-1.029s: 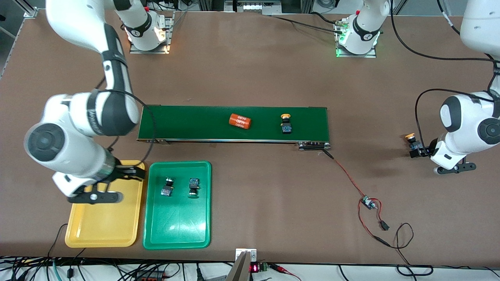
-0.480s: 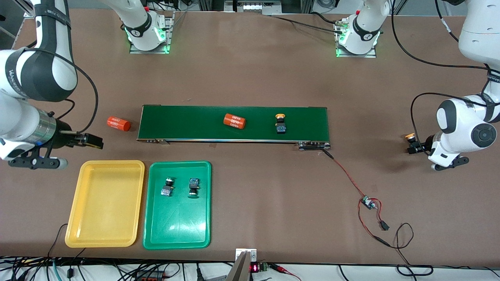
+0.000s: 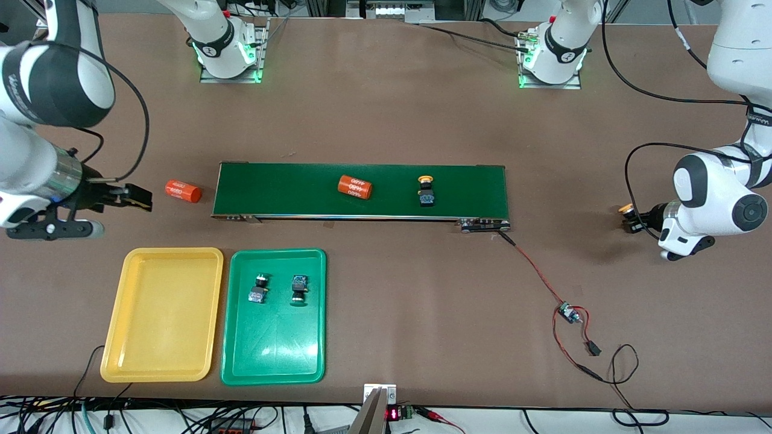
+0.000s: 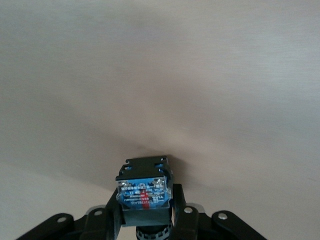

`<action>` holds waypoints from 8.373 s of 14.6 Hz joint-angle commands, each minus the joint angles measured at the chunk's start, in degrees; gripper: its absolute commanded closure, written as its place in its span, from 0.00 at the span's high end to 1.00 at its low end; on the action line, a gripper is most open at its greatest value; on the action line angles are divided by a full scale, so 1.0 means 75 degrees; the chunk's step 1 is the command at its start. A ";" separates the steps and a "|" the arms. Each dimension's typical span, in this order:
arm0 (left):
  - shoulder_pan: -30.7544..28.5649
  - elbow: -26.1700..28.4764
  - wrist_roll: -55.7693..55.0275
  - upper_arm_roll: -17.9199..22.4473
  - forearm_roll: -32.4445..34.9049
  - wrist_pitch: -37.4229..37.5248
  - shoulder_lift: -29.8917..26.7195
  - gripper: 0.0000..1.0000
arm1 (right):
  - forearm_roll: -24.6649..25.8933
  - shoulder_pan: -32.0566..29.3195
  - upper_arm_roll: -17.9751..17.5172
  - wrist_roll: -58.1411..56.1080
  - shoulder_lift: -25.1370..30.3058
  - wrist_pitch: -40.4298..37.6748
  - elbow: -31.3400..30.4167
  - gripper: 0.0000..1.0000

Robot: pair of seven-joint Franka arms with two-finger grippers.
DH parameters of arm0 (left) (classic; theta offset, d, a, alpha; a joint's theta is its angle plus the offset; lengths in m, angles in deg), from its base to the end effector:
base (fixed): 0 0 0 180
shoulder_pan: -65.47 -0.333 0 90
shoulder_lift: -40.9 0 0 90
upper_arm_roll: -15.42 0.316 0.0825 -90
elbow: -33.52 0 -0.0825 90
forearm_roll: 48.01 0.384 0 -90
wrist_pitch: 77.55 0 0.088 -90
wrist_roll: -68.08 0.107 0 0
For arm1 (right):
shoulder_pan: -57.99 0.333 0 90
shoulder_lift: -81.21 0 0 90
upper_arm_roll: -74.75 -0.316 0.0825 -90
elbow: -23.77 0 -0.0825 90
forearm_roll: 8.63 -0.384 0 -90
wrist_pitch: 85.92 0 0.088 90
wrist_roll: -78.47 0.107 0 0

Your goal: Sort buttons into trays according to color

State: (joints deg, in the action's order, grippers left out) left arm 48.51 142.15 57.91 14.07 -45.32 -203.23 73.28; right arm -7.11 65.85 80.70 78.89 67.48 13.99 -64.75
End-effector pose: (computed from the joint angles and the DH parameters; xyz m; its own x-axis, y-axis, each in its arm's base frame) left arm 0.5785 0.1637 0.1828 0.8792 0.4011 -0.2572 0.3988 -0.9148 -0.0633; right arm 0.6308 0.0249 0.5099 0.9987 0.0325 -0.0394 0.0345 -0.9981 0.0508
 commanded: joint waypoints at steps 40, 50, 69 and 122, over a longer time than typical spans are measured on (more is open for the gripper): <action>0.1909 -0.0937 0.0097 -0.1770 -0.0675 0.1602 -0.2581 1.00 | -0.0869 0.4319 -0.0312 0.4290 -0.2141 0.1209 -0.0209 1.00; 0.2836 -0.1825 0.1263 0.0344 0.0180 0.3849 -0.4154 1.00 | -0.1456 0.4437 -0.0324 0.4256 -0.2880 0.2722 -0.0058 1.00; 0.2566 -0.2461 0.1251 -0.0090 0.0121 0.4639 -0.4153 1.00 | -0.1503 0.4648 -0.0312 0.4291 -0.3138 0.2617 -0.0163 0.01; 0.2648 -0.2766 0.1263 -0.0230 0.0168 0.4792 -0.4059 1.00 | -0.1433 0.4459 -0.0031 0.3998 -0.2892 0.1210 0.1045 1.00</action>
State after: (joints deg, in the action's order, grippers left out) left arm 67.87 123.33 67.01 12.29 -45.21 -168.63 42.07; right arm -16.53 97.91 79.93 108.91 45.68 22.22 -55.87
